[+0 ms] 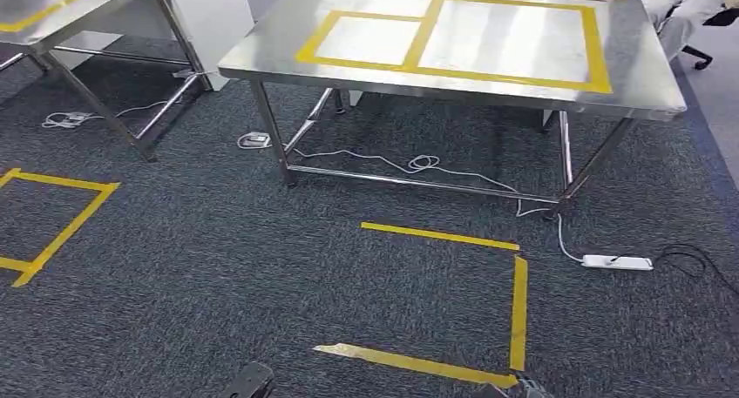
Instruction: Take the parts from the cabinet and place them on the table.
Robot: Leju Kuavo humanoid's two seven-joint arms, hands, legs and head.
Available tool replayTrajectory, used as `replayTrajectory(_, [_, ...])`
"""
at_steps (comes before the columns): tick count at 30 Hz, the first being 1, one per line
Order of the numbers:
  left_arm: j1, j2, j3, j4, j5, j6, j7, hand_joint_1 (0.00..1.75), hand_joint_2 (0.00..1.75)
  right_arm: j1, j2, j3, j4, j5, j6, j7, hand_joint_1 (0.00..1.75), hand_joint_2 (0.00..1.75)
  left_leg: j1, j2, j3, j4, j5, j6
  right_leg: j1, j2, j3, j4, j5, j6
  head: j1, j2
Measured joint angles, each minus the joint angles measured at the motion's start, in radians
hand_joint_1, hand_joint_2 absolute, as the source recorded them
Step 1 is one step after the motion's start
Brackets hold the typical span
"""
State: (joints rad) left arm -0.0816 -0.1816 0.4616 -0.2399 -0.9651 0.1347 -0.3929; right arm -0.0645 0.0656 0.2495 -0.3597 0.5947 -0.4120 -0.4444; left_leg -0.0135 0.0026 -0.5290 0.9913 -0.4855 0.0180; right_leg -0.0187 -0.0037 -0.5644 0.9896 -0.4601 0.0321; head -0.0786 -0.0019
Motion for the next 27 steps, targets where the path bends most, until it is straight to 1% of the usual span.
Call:
replayTrajectory(1, [0.0,0.0,0.0,0.0,0.0,0.0,0.0,0.0,0.0,0.0,0.0,0.0,0.0,0.0,0.0,0.0,0.0,1.75,0.0,0.0,0.0,0.0,0.0,0.0,0.0,0.0,0.0,0.0,0.0,0.0,0.0,0.0])
replayTrajectory(2, [0.0,0.0,0.0,0.0,0.0,0.0,0.0,0.0,0.0,0.0,0.0,0.0,0.0,0.0,0.0,0.0,0.0,0.0,0.001,0.0,0.0,0.0,0.0,0.0,0.0,0.0,0.0,0.0,0.0,0.0,0.0,0.0])
replayTrajectory(5, [0.0,0.0,0.0,0.0,0.0,0.0,0.0,0.0,0.0,0.0,0.0,0.0,0.0,-0.005,0.003,0.002,0.0,0.0,0.001,0.0,0.0,0.001,0.0,0.0,0.0,0.0,-0.001,0.0,0.001,0.0,0.0,0.0])
replayTrajectory(9, [0.0,0.002,0.0,0.0,0.002,0.0,-0.003,0.0,0.0,0.0,0.0,-0.001,0.0,-0.01,0.008,0.003,0.0,0.0,-0.002,0.0,-0.005,0.007,-0.001,0.004,-0.001,0.0,-0.002,0.0,0.003,0.004,0.0,0.0])
replayTrajectory(12, [0.001,0.002,0.0,0.0,0.002,0.0,-0.003,0.0,0.0,0.001,0.0,-0.001,0.0,-0.011,0.007,0.002,0.0,0.0,-0.004,0.0,-0.007,0.011,-0.001,0.013,-0.003,-0.001,-0.002,-0.003,0.007,0.011,0.0,0.0])
replayTrajectory(13, [0.001,0.0,0.0,0.0,0.002,0.0,-0.003,0.0,0.0,0.002,0.0,-0.002,0.0,-0.013,0.006,0.0,0.0,0.0,-0.004,0.0,-0.005,0.005,0.004,0.019,-0.003,0.001,-0.002,-0.007,0.011,0.016,-0.001,0.0])
replayTrajectory(14, [0.001,-0.004,0.0,0.0,0.0,-0.001,-0.003,0.0,0.0,0.004,-0.001,-0.005,0.0,-0.017,0.005,-0.002,0.0,0.0,0.01,0.006,0.0,-0.015,0.018,0.026,-0.003,0.003,-0.007,0.0,0.003,0.018,0.0,0.0])
replayTrajectory(15, [0.001,-0.007,0.0,0.0,-0.003,-0.003,-0.003,0.0,0.0,0.009,-0.005,-0.01,0.0,-0.022,0.0,-0.007,0.0,0.0,0.009,0.012,0.001,-0.022,0.022,0.032,-0.001,0.003,-0.024,0.027,-0.024,0.019,0.002,0.0])
replayTrajectory(16, [0.001,-0.009,0.0,0.0,-0.007,-0.003,-0.003,0.0,0.0,0.012,-0.005,-0.012,0.0,-0.027,-0.003,-0.009,0.0,0.0,0.009,0.014,-0.002,-0.022,0.025,0.036,0.0,0.005,-0.052,0.089,-0.064,0.019,0.006,0.0])
replayTrajectory(17, [0.002,-0.014,-0.002,0.0,-0.011,-0.003,-0.003,0.0,0.0,0.016,-0.005,-0.014,0.001,-0.03,-0.006,-0.016,0.0,0.0,0.009,0.019,-0.006,-0.021,0.025,0.036,-0.002,0.004,-0.092,0.18,-0.106,0.022,0.006,0.0])
replayTrajectory(18, [0.003,-0.017,-0.002,0.0,-0.014,-0.001,-0.002,0.0,0.0,0.023,-0.007,-0.018,0.002,-0.031,-0.008,-0.023,0.0,0.0,0.008,0.024,-0.008,-0.021,0.025,0.036,-0.003,0.004,-0.129,0.262,-0.14,0.025,0.005,0.0])
replayTrajectory(19, [0.004,-0.02,-0.003,0.0,-0.019,0.001,0.004,0.0,0.0,0.029,-0.008,-0.021,0.005,-0.034,-0.009,-0.031,0.0,0.0,0.007,0.03,-0.009,-0.02,0.025,0.036,-0.003,0.004,-0.151,0.312,-0.152,0.027,0.005,0.0])
replayTrajectory(20, [0.005,-0.023,-0.004,0.0,-0.02,0.002,0.006,0.0,0.0,0.034,-0.011,-0.026,0.008,-0.035,-0.011,-0.039,0.0,0.0,0.007,0.036,-0.009,-0.019,0.025,0.035,-0.003,0.004,-0.148,0.307,-0.138,0.028,0.006,0.0])
replayTrajectory(21, [0.005,-0.025,-0.005,0.0,-0.023,0.002,0.007,0.0,0.0,0.036,-0.012,-0.031,0.01,-0.036,-0.011,-0.042,0.0,0.0,0.008,0.043,-0.009,-0.017,0.023,0.032,-0.004,0.001,-0.122,0.26,-0.105,0.029,0.005,0.0])
replayTrajectory(22, [0.004,-0.026,-0.006,0.0,-0.024,0.002,0.009,0.0,0.0,0.036,-0.014,-0.037,0.012,-0.037,-0.011,-0.046,0.0,0.0,0.011,0.051,-0.008,-0.013,0.02,0.027,-0.005,-0.005,-0.076,0.17,-0.058,0.029,0.006,0.0])
replayTrajectory(23, [0.004,-0.029,-0.008,0.0,-0.027,0.002,0.012,0.0,0.0,0.034,-0.014,-0.04,0.013,-0.038,-0.011,-0.049,0.0,0.0,0.013,0.06,-0.008,-0.006,0.014,0.019,-0.006,-0.027,-0.022,0.067,-0.016,0.031,0.005,0.0])
replayTrajectory(24, [0.003,-0.027,-0.008,0.0,-0.029,0.002,0.013,0.0,0.0,0.03,-0.013,-0.043,0.014,-0.037,-0.011,-0.051,0.0,0.0,0.008,0.067,-0.009,0.003,0.008,0.009,0.0,-0.078,0.004,0.014,-0.032,0.033,0.007,0.0])
replayTrajectory(25, [0.001,-0.027,-0.009,0.0,-0.029,0.002,0.014,0.0,0.0,0.027,-0.009,-0.043,0.014,-0.035,-0.011,-0.053,0.0,0.0,0.001,0.072,-0.011,0.012,0.0,0.002,-0.002,-0.068,0.012,0.013,-0.025,0.015,0.008,0.0])
replayTrajectory(26, [0.0,-0.026,-0.009,0.0,-0.031,0.002,0.015,0.0,0.0,0.026,-0.009,-0.043,0.015,-0.034,-0.011,-0.054,0.0,0.0,-0.001,0.079,-0.01,0.011,0.002,-0.001,-0.002,-0.054,0.005,0.018,-0.027,0.008,0.003,0.0])
replayTrajectory(27, [-0.001,-0.026,-0.01,0.0,-0.032,0.002,0.015,0.0,0.0,0.027,-0.009,-0.043,0.016,-0.032,-0.011,-0.055,0.0,0.0,-0.001,0.085,-0.008,0.011,0.003,-0.004,0.0,-0.05,0.002,0.022,-0.026,0.004,0.001,0.0])
